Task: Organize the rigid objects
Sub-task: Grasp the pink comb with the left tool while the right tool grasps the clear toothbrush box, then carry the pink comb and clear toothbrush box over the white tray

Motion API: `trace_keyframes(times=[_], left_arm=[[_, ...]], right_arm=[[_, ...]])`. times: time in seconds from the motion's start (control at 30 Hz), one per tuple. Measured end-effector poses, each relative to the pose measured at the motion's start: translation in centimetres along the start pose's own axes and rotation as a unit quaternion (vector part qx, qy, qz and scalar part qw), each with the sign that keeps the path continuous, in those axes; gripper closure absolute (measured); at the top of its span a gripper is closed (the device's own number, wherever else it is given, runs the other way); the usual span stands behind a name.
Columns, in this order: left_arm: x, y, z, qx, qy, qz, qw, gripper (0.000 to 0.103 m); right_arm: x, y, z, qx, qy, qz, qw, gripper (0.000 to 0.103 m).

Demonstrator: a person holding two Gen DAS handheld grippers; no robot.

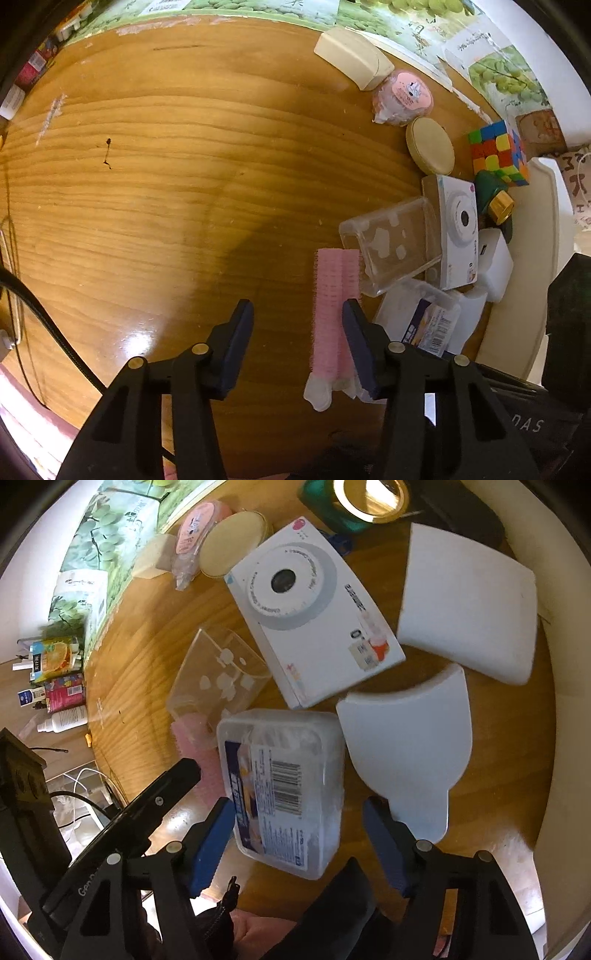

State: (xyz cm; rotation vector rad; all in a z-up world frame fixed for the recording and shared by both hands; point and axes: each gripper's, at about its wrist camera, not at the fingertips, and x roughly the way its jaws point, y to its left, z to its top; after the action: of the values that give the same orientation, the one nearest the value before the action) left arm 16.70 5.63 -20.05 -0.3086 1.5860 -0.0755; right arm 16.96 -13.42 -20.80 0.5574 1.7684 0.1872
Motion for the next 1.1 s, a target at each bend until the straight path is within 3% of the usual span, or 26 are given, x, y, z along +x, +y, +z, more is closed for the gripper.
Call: trace_keyframes(times=[0.3, 0.53, 1.1], left_arm=[[-0.4, 0.3, 1.0, -0.009, -0.002, -0.036, 0.9993, 0.078], [0.0, -1.1, 1.0, 0.006, 0.002, -0.045, 0.9989, 0.084], [0.1, -0.1, 2.2, 0.012, 0.021, -0.087, 0.9959, 0.092]], right_arm=[[-0.2, 1.4, -0.3, -0.041, 0.001, -0.028, 0.999, 0.03], [0.9, 3.4, -1.1, -0.088, 0.008, -0.071, 0.994, 0.036], [-0.5, 2.4, -2.8, -0.065, -0.03, -0.058, 0.996, 0.038]])
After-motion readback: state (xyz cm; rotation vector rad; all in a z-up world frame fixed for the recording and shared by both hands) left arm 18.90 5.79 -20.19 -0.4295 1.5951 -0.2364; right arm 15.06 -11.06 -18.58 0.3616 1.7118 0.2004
